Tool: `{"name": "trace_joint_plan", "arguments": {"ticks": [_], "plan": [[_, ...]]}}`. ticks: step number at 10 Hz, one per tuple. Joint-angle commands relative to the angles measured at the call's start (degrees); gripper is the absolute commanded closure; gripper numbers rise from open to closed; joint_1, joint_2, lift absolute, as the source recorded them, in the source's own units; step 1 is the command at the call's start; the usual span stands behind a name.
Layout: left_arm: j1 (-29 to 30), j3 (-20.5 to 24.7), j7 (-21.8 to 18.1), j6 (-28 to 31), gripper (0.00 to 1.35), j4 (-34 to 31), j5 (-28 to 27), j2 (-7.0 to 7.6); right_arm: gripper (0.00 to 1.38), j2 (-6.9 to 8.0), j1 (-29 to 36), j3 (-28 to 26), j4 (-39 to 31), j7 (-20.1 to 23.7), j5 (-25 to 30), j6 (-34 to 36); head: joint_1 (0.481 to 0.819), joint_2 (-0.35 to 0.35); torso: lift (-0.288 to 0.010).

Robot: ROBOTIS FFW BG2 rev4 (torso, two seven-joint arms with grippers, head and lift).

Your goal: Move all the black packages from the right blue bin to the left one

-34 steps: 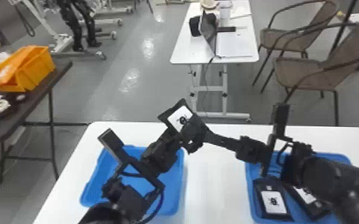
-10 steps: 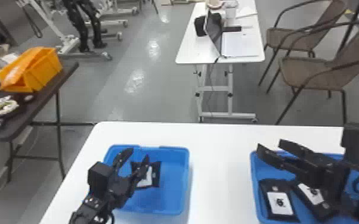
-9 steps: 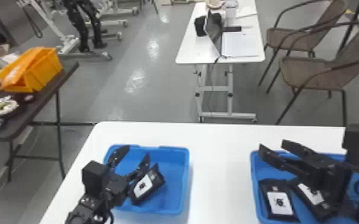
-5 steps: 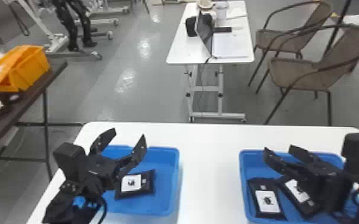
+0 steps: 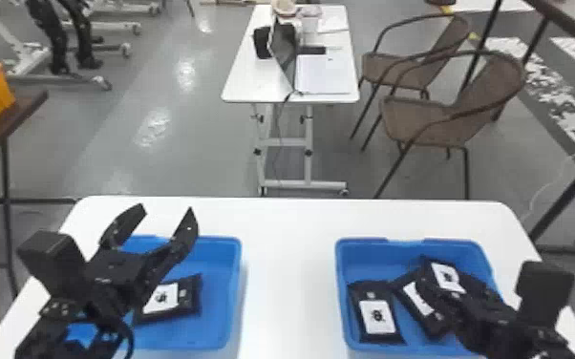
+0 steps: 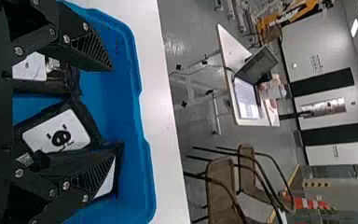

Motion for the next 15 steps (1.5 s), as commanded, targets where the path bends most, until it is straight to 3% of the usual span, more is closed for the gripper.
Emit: {"name": "trace_joint_plan", "arguments": {"ticks": [1, 7, 15], "plan": [[0.1, -0.1, 0.0, 0.1, 0.28, 0.0, 0.3, -0.15, 0.40, 0.20, 1.7, -1.6, 1.2, -3.1, -2.3, -1.5, 0.695, 0.000, -0.041], [0.2, -0.4, 0.0, 1.3, 0.28, 0.0, 1.2, -0.15, 0.41, 0.20, -5.5, -4.9, 13.0, -5.8, -5.3, -2.5, 0.695, -0.100, -0.041], [0.6, -0.1, 0.0, 1.3, 0.28, 0.1, 1.6, -0.15, 0.41, 0.20, -11.5, -3.4, 23.4, -7.2, -4.8, -4.4, 0.695, -0.085, -0.041]]}}
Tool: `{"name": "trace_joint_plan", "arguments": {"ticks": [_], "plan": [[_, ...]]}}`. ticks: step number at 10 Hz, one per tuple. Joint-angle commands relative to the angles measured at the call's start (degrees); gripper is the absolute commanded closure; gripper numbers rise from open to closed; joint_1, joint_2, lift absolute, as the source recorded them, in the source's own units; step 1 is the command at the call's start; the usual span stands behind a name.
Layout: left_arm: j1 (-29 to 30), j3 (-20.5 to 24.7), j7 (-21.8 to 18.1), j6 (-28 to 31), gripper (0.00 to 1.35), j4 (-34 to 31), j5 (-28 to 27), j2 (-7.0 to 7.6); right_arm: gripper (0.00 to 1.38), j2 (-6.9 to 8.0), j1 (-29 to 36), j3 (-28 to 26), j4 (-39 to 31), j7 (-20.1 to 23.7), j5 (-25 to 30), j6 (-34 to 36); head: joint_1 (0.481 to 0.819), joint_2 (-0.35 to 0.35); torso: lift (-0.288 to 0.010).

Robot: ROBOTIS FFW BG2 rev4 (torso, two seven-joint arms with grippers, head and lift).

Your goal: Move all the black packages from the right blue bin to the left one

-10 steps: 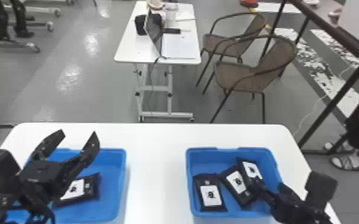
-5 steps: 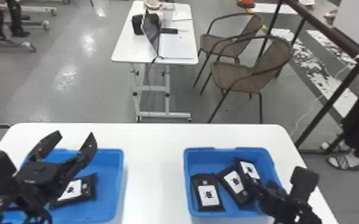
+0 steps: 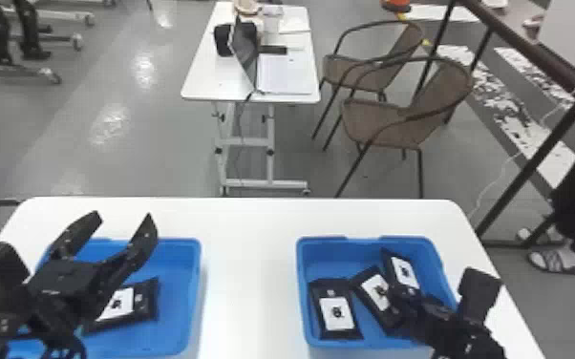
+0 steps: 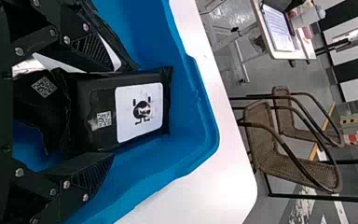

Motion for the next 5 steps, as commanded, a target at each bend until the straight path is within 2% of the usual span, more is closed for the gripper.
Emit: {"name": "trace_joint_plan", "arguments": {"ticks": [1, 2, 3, 5], "plan": [[0.2, 0.0, 0.0, 0.1, 0.28, 0.1, 0.2, -0.15, 0.50, 0.14, -0.9, 0.3, 1.5, 0.0, -0.1, -1.3, 0.695, -0.080, -0.041], [0.2, 0.0, 0.0, 0.1, 0.28, 0.2, 0.2, -0.15, 0.92, 0.09, -0.9, 0.3, 2.3, 0.2, -2.4, -2.7, 0.695, -0.077, -0.041], [0.4, 0.0, 0.0, 0.1, 0.28, 0.5, 0.5, -0.15, 1.18, -0.35, 0.0, 1.3, 2.1, 0.4, -5.2, -4.8, 0.695, -0.075, -0.041], [0.7, 0.2, 0.0, -0.2, 0.28, 0.9, 0.9, -0.15, 1.20, 0.09, 1.0, 1.7, 1.5, 0.2, -7.2, -5.6, 0.695, -0.060, -0.041]]}}
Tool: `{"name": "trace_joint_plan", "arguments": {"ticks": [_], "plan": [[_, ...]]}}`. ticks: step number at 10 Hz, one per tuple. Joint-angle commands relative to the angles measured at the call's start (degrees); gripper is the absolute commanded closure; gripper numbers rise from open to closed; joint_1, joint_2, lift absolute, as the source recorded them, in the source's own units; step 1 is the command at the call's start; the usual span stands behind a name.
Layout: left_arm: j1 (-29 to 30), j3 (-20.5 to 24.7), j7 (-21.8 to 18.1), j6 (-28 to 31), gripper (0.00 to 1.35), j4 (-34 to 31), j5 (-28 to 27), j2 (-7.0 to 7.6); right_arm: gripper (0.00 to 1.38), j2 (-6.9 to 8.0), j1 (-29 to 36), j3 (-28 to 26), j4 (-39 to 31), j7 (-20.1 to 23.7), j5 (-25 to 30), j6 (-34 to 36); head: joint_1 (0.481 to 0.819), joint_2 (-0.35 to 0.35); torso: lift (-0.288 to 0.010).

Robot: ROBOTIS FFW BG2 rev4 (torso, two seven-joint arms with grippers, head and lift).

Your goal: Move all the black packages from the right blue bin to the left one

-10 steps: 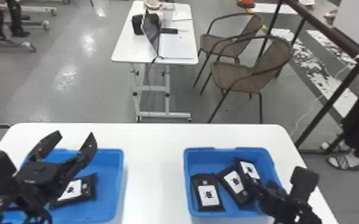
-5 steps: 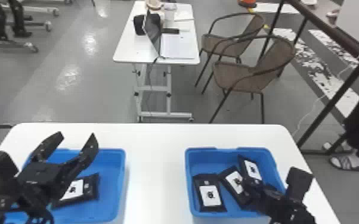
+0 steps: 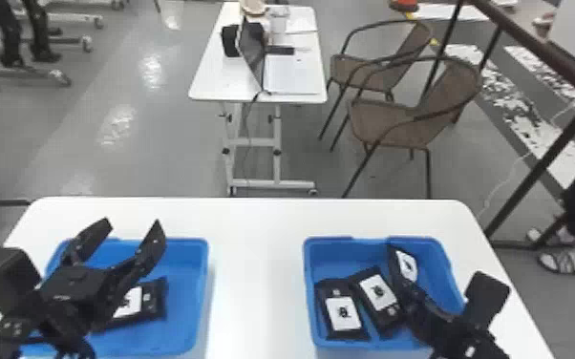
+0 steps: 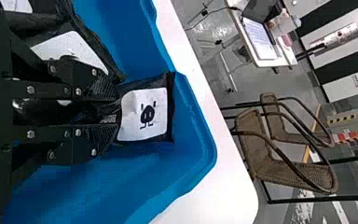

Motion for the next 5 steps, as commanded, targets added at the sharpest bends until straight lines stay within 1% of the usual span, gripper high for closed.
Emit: {"name": "trace_joint_plan", "arguments": {"ticks": [1, 2, 3, 5], "plan": [[0.2, 0.1, 0.0, -0.4, 0.28, 0.3, 0.2, -0.15, 1.21, 0.19, 0.9, 0.2, 0.2, -0.5, -1.5, -2.0, 0.695, -0.057, -0.041], [0.2, 0.1, 0.0, -0.4, 0.28, 0.6, 0.6, -0.15, 1.21, 0.19, 1.6, 0.2, -0.3, -0.5, -2.8, -2.1, 0.695, -0.052, -0.041], [0.2, 0.1, 0.0, -0.4, 0.28, 0.6, 0.7, -0.15, 1.21, 0.19, 3.2, 1.2, -2.8, -0.5, -4.6, -1.7, 0.695, -0.053, -0.041], [0.0, 0.2, 0.1, -0.8, 0.28, 0.7, 1.8, -0.15, 1.21, 0.19, 8.2, 3.2, -12.2, -0.5, -7.1, 1.7, 0.695, -0.029, -0.041]]}}
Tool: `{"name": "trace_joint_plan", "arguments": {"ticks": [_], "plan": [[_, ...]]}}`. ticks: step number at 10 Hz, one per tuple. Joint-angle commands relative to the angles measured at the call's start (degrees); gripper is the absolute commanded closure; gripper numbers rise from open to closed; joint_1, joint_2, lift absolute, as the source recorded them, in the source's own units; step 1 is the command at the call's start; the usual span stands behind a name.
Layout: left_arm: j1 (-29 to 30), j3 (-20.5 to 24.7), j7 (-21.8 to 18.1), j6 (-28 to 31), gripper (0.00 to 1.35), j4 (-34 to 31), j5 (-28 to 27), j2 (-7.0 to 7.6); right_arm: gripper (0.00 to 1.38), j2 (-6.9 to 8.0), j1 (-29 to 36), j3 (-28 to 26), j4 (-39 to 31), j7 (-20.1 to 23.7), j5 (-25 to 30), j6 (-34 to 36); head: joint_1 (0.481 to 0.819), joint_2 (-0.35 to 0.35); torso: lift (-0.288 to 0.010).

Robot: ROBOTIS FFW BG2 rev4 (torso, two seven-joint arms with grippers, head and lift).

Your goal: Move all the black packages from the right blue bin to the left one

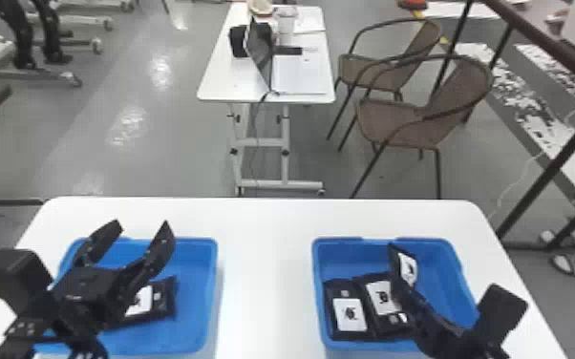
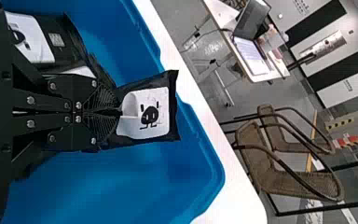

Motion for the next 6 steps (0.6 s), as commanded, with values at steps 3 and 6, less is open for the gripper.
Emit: {"name": "trace_joint_plan", "arguments": {"ticks": [3, 6], "plan": [[-0.1, 0.3, 0.3, -0.5, 0.28, -0.1, 1.0, -0.15, 1.21, -5.36, 2.6, 2.1, -16.9, 0.8, 0.4, 10.2, 0.695, 0.015, -0.041], [-1.6, -0.4, 0.3, 1.1, 0.27, -0.1, 2.7, -0.15, 1.21, -7.91, -9.4, 8.4, -14.6, 10.6, 4.4, 17.0, 0.695, 0.065, -0.041]]}}
